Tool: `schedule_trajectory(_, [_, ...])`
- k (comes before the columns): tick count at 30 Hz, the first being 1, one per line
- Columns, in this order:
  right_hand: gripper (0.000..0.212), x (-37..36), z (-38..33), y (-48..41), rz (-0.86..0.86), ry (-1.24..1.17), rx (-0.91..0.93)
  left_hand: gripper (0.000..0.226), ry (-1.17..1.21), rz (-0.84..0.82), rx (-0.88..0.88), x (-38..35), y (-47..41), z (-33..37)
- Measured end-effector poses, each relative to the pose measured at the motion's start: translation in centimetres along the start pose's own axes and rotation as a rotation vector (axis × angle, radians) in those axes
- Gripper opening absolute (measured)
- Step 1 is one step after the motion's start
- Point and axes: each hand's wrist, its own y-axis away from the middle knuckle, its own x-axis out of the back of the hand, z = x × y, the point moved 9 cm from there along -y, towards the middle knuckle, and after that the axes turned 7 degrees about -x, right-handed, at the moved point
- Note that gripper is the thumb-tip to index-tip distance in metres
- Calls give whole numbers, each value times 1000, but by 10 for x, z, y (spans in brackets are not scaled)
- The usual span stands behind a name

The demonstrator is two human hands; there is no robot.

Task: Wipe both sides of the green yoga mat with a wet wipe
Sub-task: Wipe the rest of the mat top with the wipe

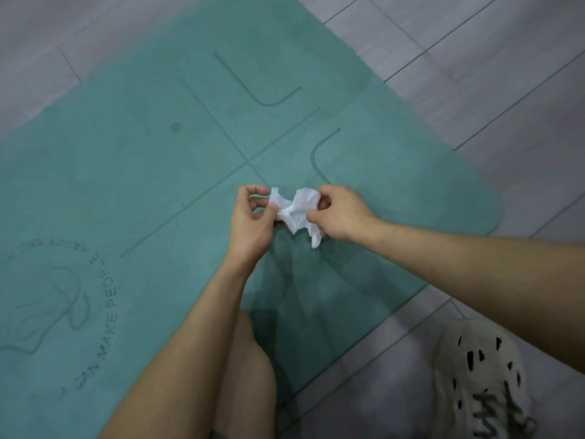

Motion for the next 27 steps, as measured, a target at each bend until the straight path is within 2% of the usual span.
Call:
schedule_trajectory(2, [18,6,7,1,11,-15,-19,17,33,-5,2,-3,2,3])
schedule_trajectory(5, [15,6,12,2,-30,-101,-28,17,128,-97,32,-17,7,8])
schedule_trajectory(8, [17,6,10,4,-76,-152,-8,39,124,-231,84,-30,12,-2])
schedule_trajectory(10, [18,8,11,3,-81,-158,-7,41,91,-254,96,-31,12,-8])
schedule_trajectory(14, [24,8,18,3,-100,-172,-47,17,79,-151,131,-20,7,-15])
schedule_trajectory(16, [28,10,22,5,-98,-179,-71,14,60,-86,155,-14,5,-19])
schedule_trajectory(19, [30,14,29,4,-111,-237,-104,17,94,-35,205,-10,4,-27])
schedule_trajectory(24, [29,17,31,4,-132,-275,-87,30,224,-59,216,-14,6,-23])
schedule_trajectory(27, [27,20,35,4,-125,-299,-109,33,137,41,203,-2,5,-27])
